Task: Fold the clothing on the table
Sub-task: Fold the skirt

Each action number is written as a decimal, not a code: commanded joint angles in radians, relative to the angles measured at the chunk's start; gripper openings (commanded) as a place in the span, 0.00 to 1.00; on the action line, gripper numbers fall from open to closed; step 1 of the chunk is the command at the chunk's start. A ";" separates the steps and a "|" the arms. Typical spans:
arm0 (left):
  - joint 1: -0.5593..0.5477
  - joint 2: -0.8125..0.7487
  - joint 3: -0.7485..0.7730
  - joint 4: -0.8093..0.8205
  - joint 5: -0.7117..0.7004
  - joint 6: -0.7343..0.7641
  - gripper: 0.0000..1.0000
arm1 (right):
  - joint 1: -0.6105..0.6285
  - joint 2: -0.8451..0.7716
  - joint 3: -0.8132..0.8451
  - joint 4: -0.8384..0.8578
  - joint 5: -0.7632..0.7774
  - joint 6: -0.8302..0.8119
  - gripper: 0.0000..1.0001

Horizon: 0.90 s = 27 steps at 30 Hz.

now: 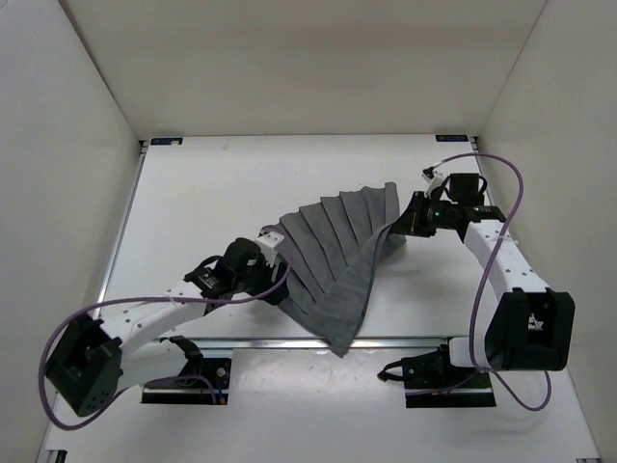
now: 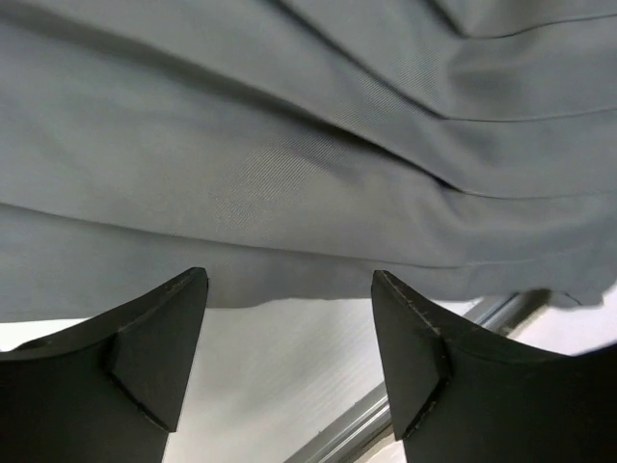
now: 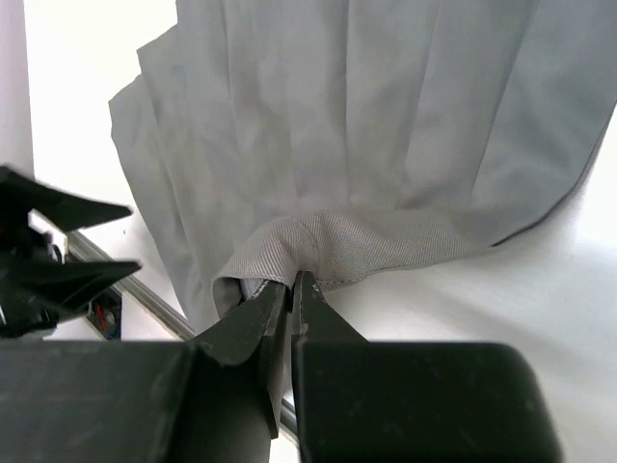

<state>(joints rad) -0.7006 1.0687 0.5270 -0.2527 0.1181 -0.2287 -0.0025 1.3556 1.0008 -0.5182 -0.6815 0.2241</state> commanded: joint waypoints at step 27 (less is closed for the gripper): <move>0.177 0.684 0.526 -0.089 -0.233 0.006 0.58 | 0.134 -0.349 -0.174 -0.194 0.062 -0.040 0.00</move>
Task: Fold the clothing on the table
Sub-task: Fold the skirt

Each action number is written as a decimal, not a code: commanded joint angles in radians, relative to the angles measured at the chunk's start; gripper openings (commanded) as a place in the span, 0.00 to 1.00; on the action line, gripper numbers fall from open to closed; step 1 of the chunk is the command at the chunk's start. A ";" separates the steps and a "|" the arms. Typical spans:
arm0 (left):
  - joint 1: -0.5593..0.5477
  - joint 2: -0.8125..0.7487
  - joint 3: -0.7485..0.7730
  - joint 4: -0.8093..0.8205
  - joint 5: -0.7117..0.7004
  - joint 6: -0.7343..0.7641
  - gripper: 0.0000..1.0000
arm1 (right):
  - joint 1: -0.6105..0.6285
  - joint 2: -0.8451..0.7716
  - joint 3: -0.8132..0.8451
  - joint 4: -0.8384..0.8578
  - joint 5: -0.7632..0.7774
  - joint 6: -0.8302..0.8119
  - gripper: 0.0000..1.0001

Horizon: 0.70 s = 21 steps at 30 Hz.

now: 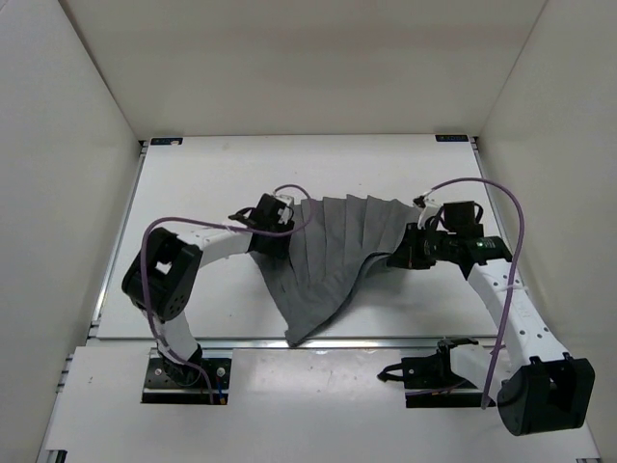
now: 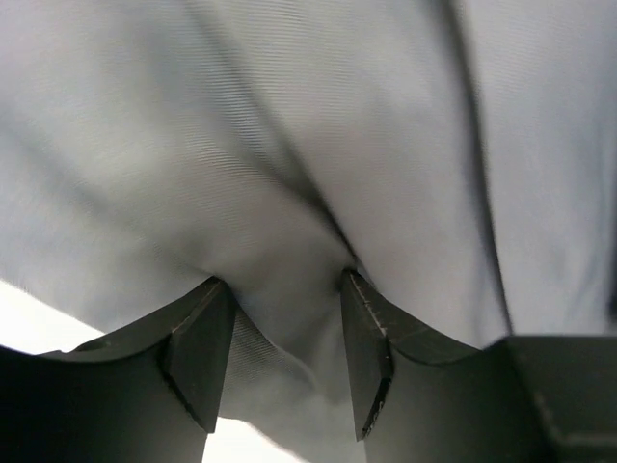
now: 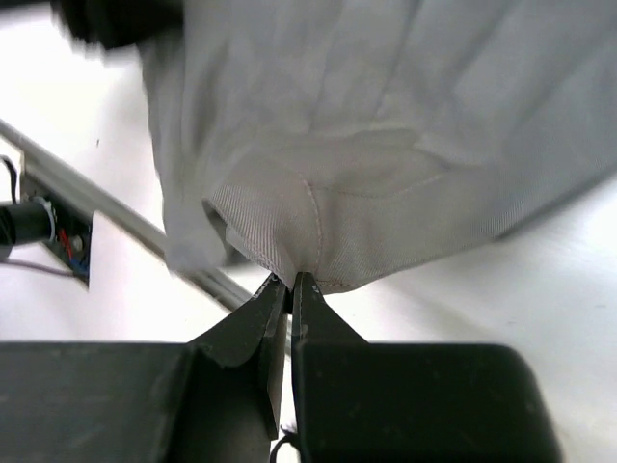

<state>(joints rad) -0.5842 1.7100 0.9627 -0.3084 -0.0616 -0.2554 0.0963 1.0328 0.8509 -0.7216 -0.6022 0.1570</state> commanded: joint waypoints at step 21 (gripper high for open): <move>-0.123 -0.414 -0.257 0.226 -0.054 0.309 0.76 | -0.178 0.444 0.127 0.448 -0.255 0.254 0.00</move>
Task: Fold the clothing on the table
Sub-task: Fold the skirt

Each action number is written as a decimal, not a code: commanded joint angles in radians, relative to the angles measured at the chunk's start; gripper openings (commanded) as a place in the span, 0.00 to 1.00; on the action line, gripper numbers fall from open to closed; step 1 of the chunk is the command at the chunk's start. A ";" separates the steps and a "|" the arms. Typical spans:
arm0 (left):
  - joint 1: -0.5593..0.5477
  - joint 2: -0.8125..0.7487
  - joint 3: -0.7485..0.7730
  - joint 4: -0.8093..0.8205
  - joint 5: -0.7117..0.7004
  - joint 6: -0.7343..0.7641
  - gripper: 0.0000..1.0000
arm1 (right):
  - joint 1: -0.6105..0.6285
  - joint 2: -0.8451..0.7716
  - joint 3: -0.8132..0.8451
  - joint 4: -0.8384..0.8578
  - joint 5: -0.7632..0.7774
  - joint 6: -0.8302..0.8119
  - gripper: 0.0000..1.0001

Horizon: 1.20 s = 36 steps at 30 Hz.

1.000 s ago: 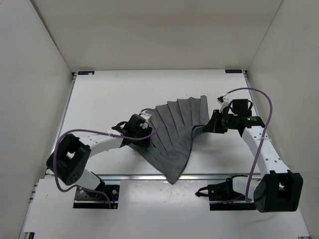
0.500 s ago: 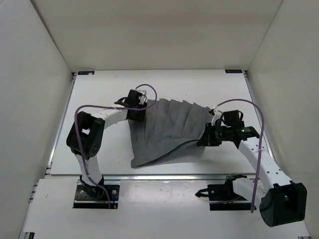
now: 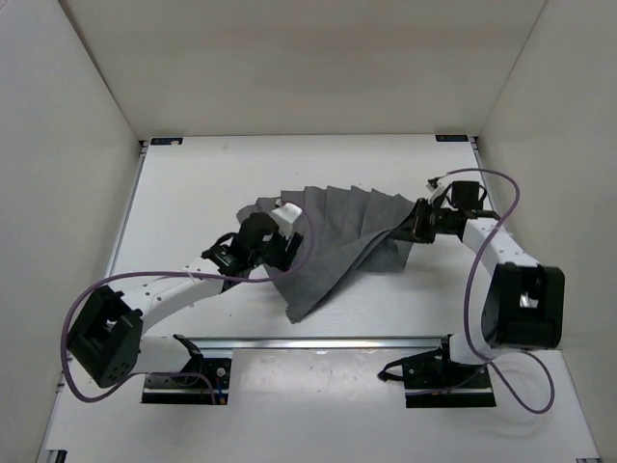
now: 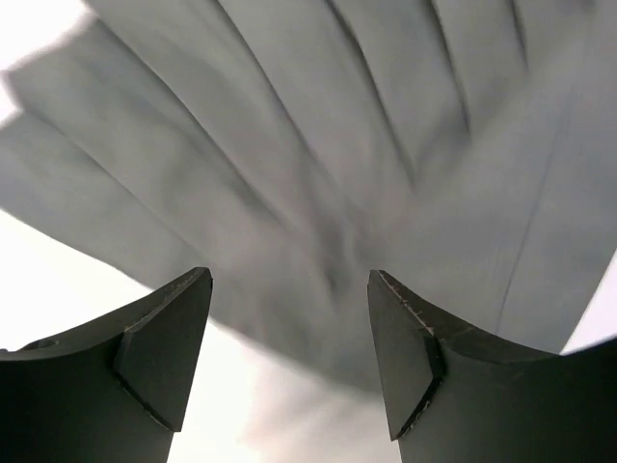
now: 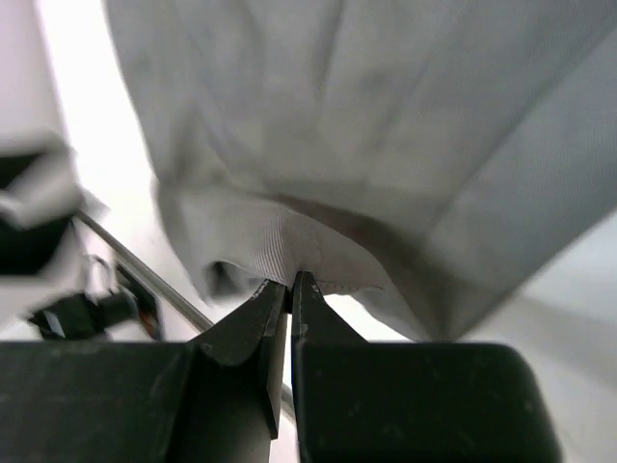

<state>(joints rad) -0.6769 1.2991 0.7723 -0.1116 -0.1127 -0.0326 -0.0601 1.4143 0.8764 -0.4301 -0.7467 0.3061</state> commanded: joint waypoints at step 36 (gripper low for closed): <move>0.036 0.549 0.366 -0.329 0.027 0.043 0.72 | 0.189 -0.107 0.046 -0.091 0.125 -0.079 0.00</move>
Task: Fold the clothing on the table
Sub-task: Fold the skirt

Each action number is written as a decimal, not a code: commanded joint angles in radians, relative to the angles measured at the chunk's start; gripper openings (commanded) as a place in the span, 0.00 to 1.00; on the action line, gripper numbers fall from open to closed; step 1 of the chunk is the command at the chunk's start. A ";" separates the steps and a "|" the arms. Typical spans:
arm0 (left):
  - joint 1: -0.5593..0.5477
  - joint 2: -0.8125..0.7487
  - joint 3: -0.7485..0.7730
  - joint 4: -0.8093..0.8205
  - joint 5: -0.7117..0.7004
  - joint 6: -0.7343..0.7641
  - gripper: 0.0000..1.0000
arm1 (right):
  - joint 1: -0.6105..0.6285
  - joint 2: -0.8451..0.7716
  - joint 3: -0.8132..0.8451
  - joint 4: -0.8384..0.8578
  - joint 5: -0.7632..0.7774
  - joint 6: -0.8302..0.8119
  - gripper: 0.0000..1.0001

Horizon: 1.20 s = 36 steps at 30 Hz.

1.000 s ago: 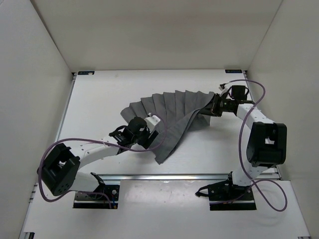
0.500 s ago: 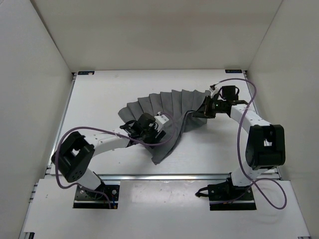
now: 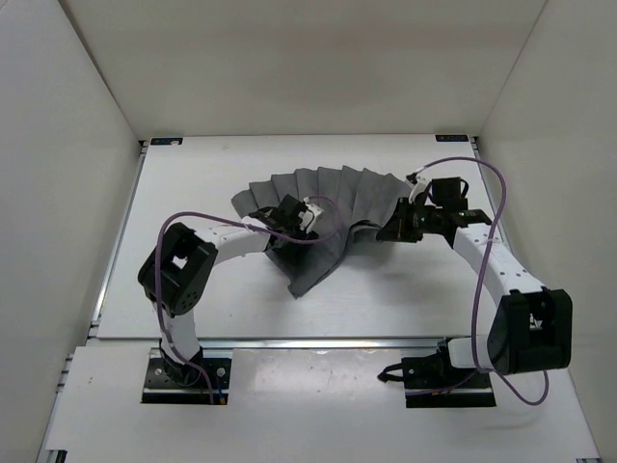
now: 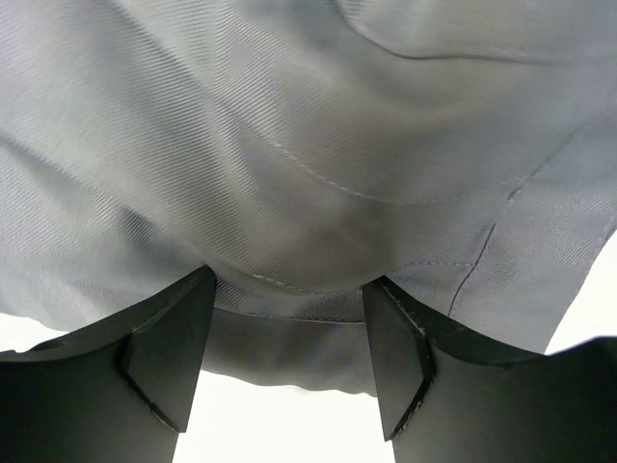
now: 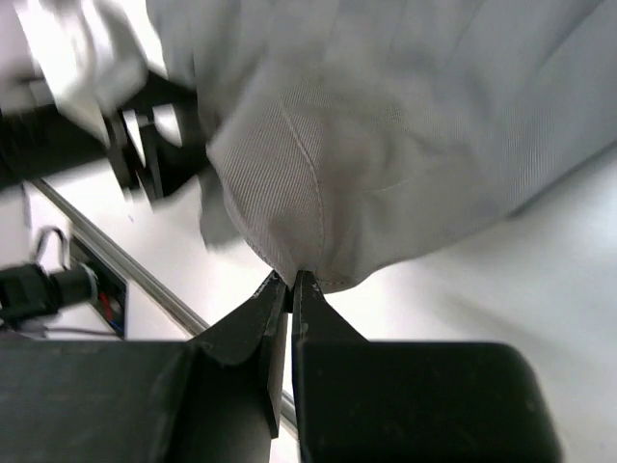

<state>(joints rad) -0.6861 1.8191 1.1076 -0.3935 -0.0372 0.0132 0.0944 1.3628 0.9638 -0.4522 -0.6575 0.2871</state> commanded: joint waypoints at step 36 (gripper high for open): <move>0.006 -0.296 -0.238 -0.114 -0.046 0.068 0.70 | -0.044 -0.061 -0.161 -0.054 0.035 -0.106 0.00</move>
<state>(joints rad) -0.6941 1.5124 0.8631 -0.4744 -0.0917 0.0925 0.0597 1.3304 0.7990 -0.5179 -0.6178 0.2016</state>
